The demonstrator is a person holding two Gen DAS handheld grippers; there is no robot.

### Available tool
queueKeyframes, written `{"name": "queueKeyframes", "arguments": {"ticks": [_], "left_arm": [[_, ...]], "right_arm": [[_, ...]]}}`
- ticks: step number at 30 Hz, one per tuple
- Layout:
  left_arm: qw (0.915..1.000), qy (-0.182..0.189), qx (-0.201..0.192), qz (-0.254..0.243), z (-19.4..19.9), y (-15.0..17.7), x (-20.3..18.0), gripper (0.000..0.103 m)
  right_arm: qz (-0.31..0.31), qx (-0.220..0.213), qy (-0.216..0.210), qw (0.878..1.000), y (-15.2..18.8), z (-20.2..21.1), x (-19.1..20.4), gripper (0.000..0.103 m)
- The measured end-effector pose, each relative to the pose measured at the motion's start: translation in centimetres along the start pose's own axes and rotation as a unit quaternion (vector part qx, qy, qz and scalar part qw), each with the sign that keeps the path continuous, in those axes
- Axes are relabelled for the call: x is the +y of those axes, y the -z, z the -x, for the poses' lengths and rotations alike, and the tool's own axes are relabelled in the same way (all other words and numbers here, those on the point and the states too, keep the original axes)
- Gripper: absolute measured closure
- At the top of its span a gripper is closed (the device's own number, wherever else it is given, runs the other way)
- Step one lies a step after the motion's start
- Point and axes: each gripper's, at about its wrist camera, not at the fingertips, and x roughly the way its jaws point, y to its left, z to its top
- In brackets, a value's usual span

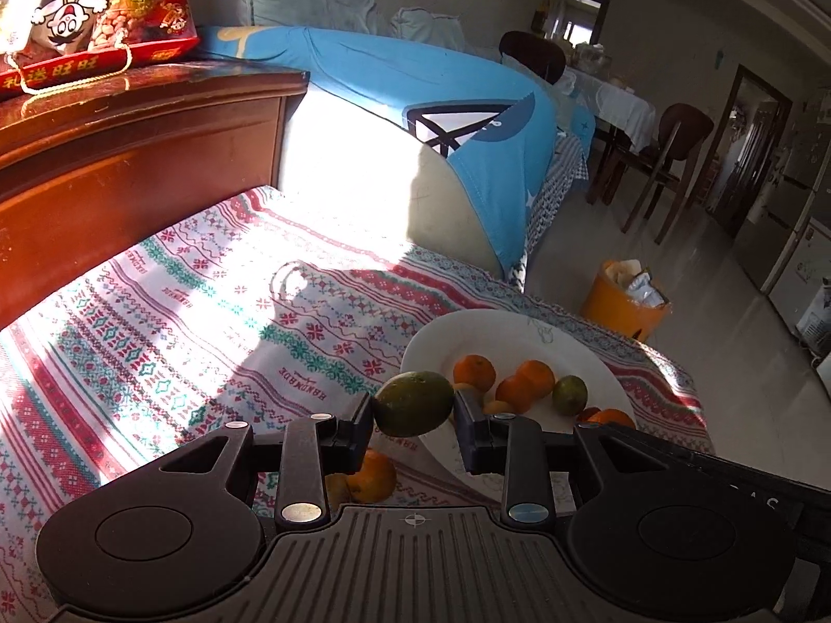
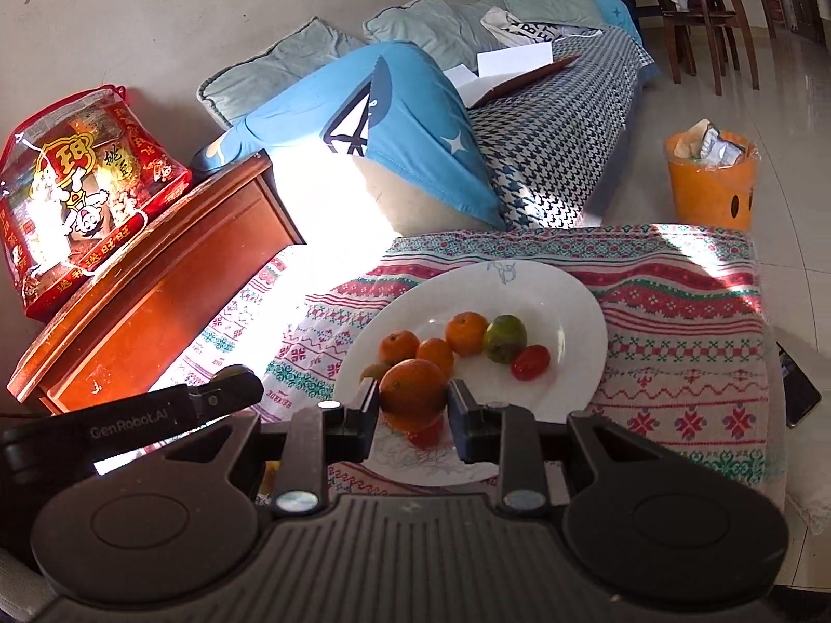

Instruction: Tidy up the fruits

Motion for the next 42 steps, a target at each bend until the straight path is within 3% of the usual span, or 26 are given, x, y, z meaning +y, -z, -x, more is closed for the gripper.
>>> {"name": "queueKeyframes", "arguments": {"ticks": [7, 27, 36, 39, 42], "left_arm": [[0.9995, 0.019, 0.005, -0.025, -2.7, -1.6, -1.3, 0.072], [0.9954, 0.040, 0.041, -0.077, -10.6, -2.7, -4.1, 0.072], [0.9952, 0.046, 0.040, -0.077, -10.8, -2.6, -4.5, 0.070], [0.9959, 0.043, 0.036, -0.070, -10.1, -3.0, -4.3, 0.063], [0.9966, 0.042, 0.038, -0.060, -9.2, -3.3, -3.9, 0.063]], "right_arm": [[-0.050, 0.001, 0.022, 0.999, 1.0, -1.6, -2.0, 0.074], [-0.076, -0.002, 0.042, 0.996, 1.6, -3.3, -2.7, 0.071], [-0.080, -0.002, 0.035, 0.996, 1.6, -3.3, -2.7, 0.071], [-0.078, -0.003, 0.032, 0.996, 1.6, -3.2, -2.6, 0.071], [-0.074, -0.004, 0.028, 0.997, 1.6, -3.0, -2.5, 0.071]]}}
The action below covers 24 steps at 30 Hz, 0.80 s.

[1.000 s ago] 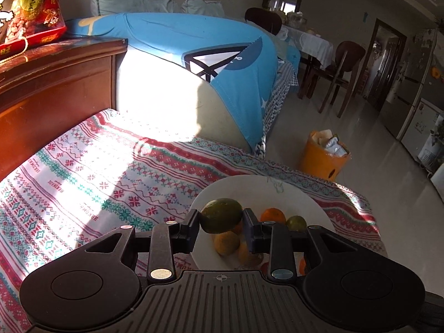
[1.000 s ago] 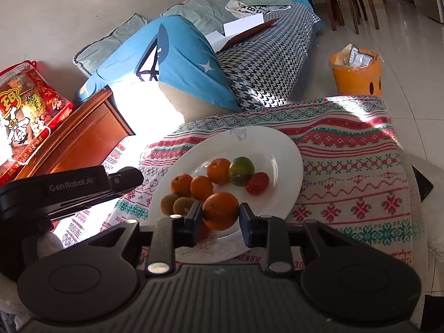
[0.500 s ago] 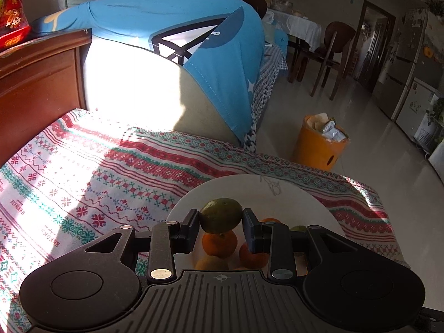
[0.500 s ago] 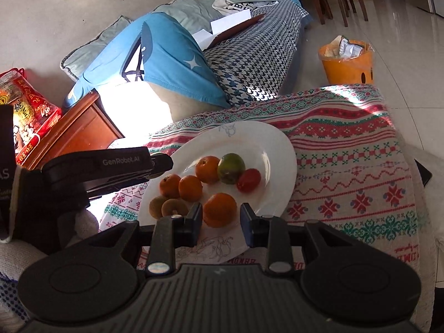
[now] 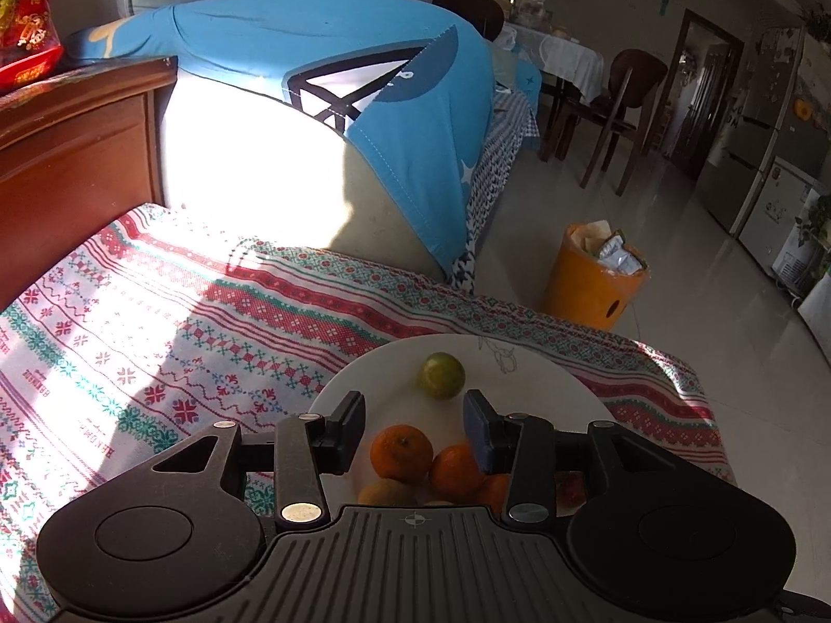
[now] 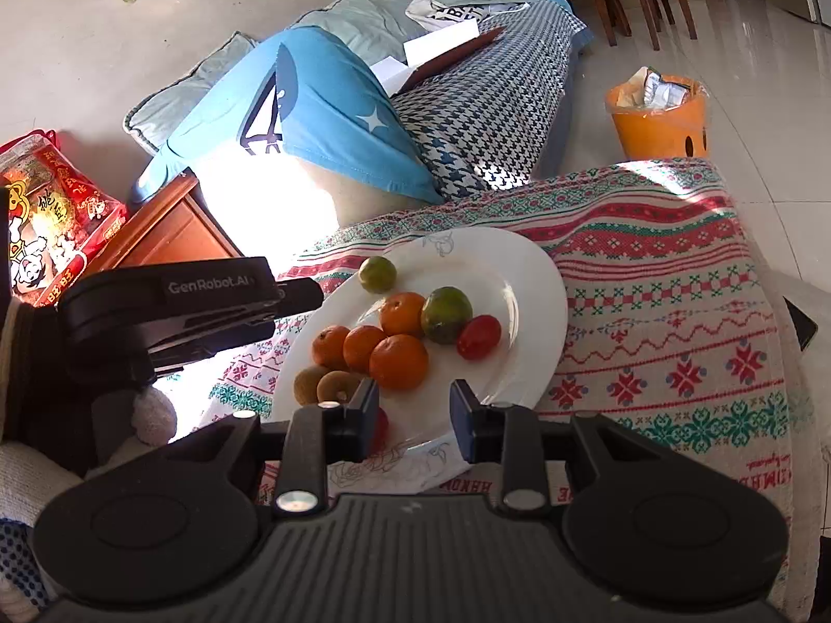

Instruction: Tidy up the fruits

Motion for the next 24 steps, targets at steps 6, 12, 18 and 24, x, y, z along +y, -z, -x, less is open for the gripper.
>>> {"name": "queueKeyframes", "arguments": {"ticks": [6, 12, 18, 24], "left_arm": [[0.9998, -0.018, 0.001, 0.007, 2.3, 0.1, 0.6, 0.061], [0.9989, -0.040, -0.001, 0.023, 5.0, 0.6, 2.0, 0.057], [0.9969, -0.066, -0.008, 0.043, 7.4, 0.9, 3.8, 0.056], [0.9926, -0.101, -0.010, 0.067, 9.1, 1.5, 5.7, 0.056]], "right_arm": [[0.008, -0.001, -0.009, 1.000, 0.2, 0.5, 0.5, 0.071], [0.032, 0.000, -0.024, 0.999, 0.6, 0.9, 1.6, 0.069], [0.060, 0.008, -0.045, 0.997, 1.3, 0.9, 2.8, 0.068], [0.087, 0.019, -0.073, 0.993, 2.0, 0.8, 4.0, 0.068]]}}
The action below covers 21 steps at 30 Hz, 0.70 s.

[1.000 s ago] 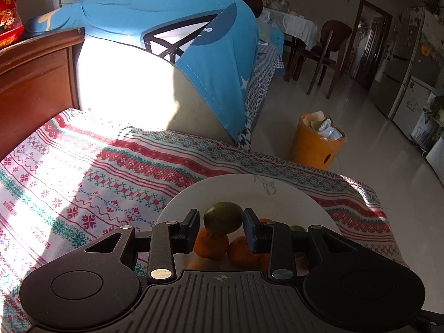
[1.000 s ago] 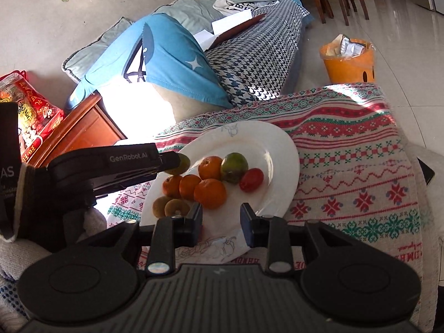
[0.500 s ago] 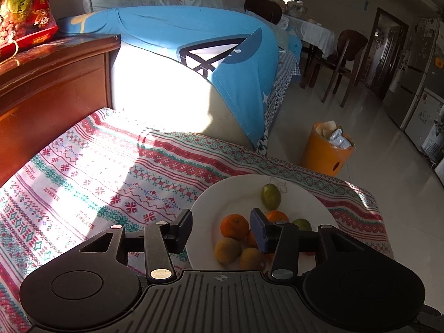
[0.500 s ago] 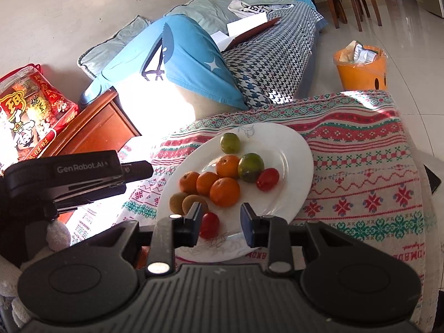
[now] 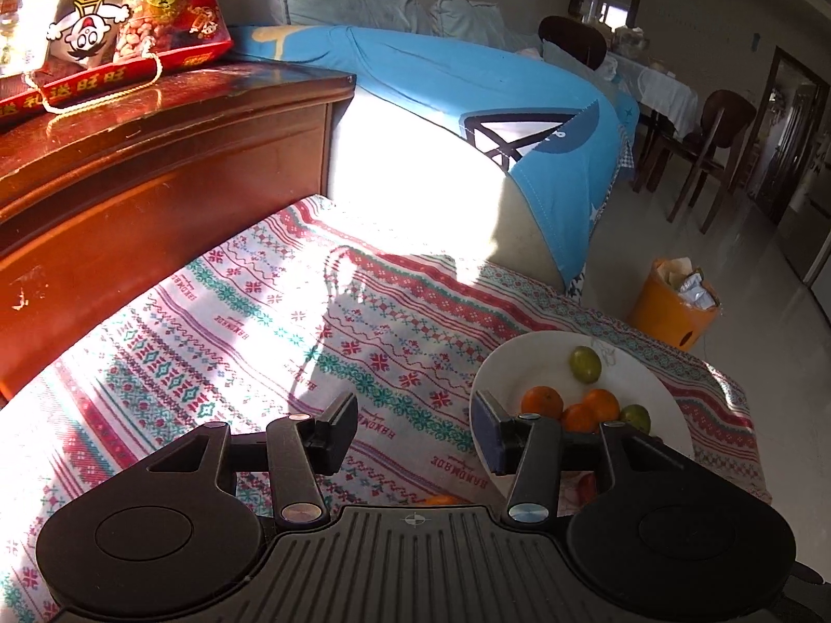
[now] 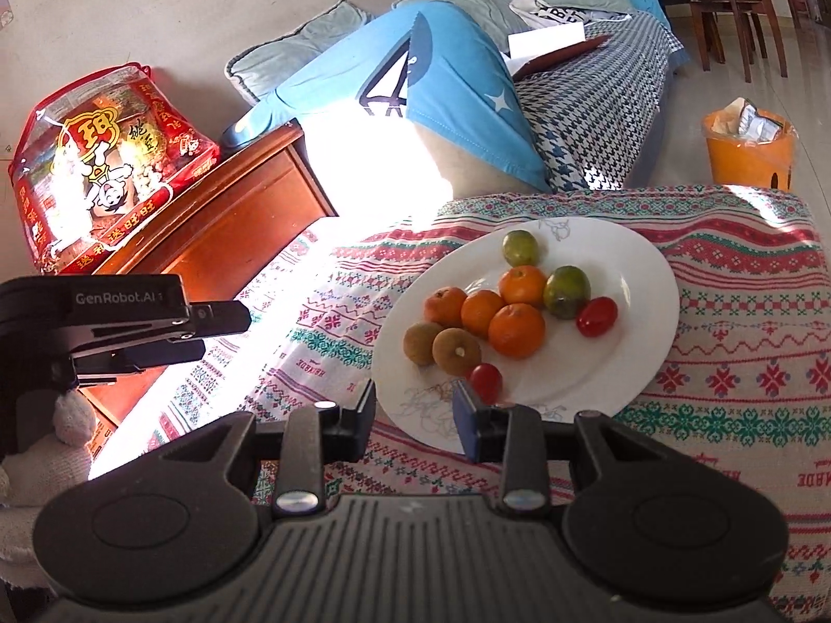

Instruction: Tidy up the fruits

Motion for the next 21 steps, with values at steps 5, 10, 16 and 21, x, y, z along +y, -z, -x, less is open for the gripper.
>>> {"name": "queueKeyframes", "arguments": {"ticks": [5, 10, 16, 21], "left_arm": [[0.9997, -0.019, 0.010, 0.015, 0.2, 0.7, 1.7, 0.056], [0.9991, -0.030, 0.021, 0.022, 0.4, 1.4, 2.9, 0.056], [0.9980, -0.044, 0.042, 0.017, 0.0, 2.5, 3.8, 0.056], [0.9971, -0.049, 0.057, 0.011, -0.3, 3.1, 4.2, 0.056]], "right_arm": [[0.015, 0.013, -0.019, 1.000, 0.5, -0.7, 1.0, 0.068], [0.016, 0.030, -0.034, 0.999, 1.1, -1.9, 1.8, 0.068], [0.016, 0.041, -0.039, 0.998, 1.5, -3.6, 2.6, 0.068], [0.017, 0.047, -0.038, 0.998, 1.7, -5.0, 3.0, 0.069]]}}
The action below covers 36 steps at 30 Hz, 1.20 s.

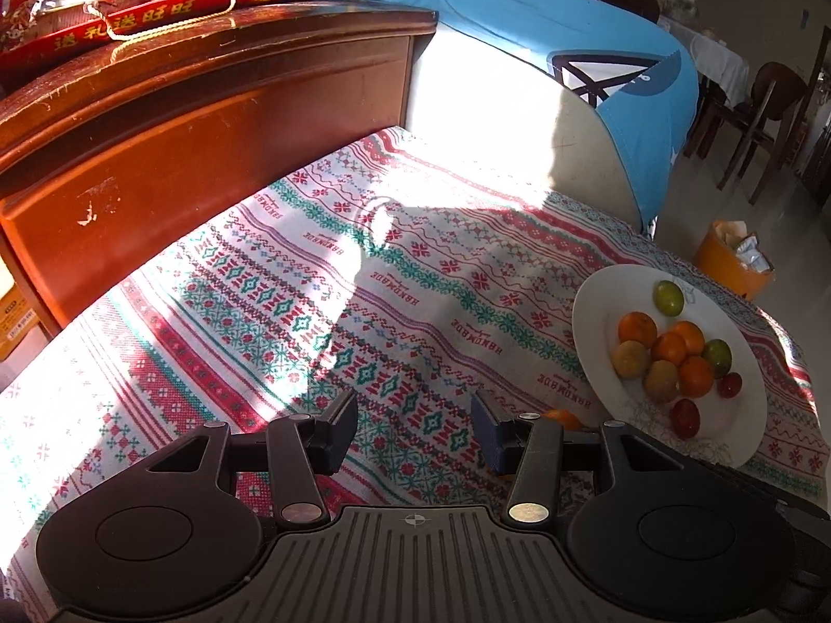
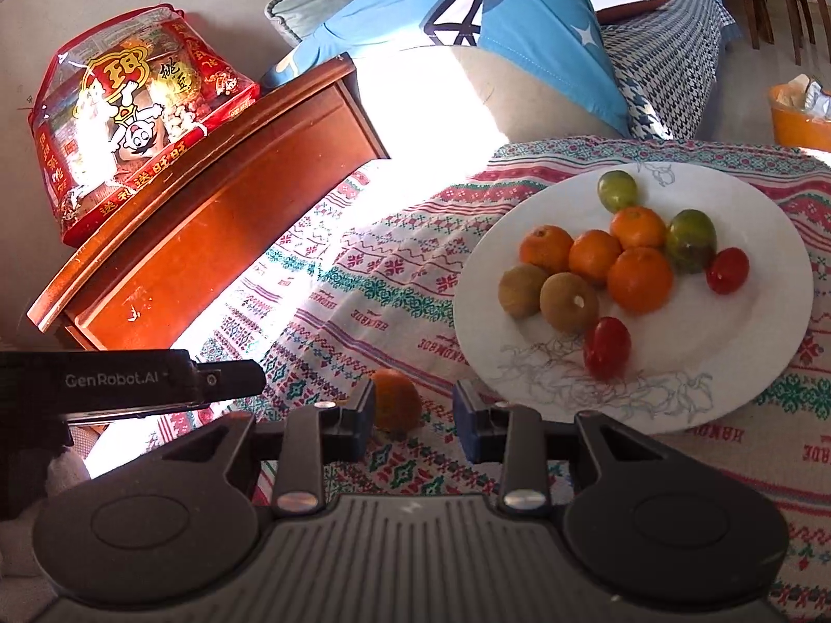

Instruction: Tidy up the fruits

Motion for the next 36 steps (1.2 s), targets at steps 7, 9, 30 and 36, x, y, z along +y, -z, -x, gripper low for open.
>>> {"name": "queueKeyframes", "arguments": {"ticks": [7, 9, 30, 36], "left_arm": [[0.9999, -0.001, 0.010, -0.008, -0.3, 0.5, 0.1, 0.056], [0.9999, -0.001, 0.014, -0.009, -0.4, 0.7, 0.1, 0.056], [0.9991, 0.018, 0.027, -0.028, -0.9, 1.8, -0.5, 0.057], [0.9976, 0.042, 0.019, -0.053, -0.8, 2.5, -1.9, 0.058]], "right_arm": [[0.002, 0.002, -0.004, 1.000, -0.1, -1.1, 0.6, 0.069], [0.009, 0.002, -0.003, 1.000, -0.1, -1.4, 0.8, 0.069], [-0.004, -0.013, 0.003, 1.000, -1.0, 0.2, 0.3, 0.075], [-0.013, -0.042, 0.022, 0.999, -1.7, 2.9, -0.6, 0.075]]}}
